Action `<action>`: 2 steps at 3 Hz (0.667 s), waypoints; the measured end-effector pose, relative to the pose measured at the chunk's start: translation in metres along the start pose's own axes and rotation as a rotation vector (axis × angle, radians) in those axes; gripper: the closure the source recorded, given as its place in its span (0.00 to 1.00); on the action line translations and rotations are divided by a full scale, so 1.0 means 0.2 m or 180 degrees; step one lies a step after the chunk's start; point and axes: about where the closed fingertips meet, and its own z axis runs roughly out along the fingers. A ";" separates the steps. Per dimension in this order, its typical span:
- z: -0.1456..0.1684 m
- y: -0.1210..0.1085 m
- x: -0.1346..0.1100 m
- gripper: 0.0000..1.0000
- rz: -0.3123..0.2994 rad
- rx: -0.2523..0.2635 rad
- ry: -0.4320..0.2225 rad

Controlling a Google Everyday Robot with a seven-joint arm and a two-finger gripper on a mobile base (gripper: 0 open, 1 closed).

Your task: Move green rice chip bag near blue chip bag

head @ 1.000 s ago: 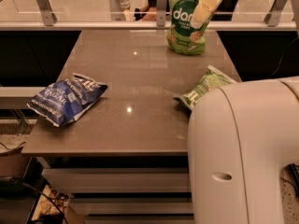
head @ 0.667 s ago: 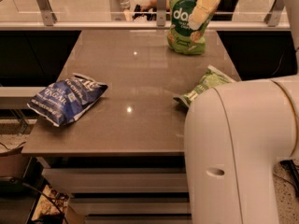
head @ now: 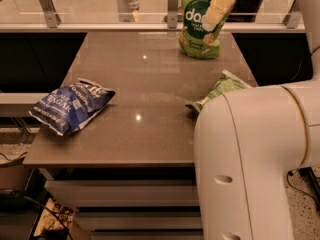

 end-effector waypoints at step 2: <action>-0.02 -0.09 0.00 0.00 -0.0083 0.0209 -0.0090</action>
Offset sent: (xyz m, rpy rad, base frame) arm 0.0369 -0.0349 0.0415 -0.0295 -0.0539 0.0181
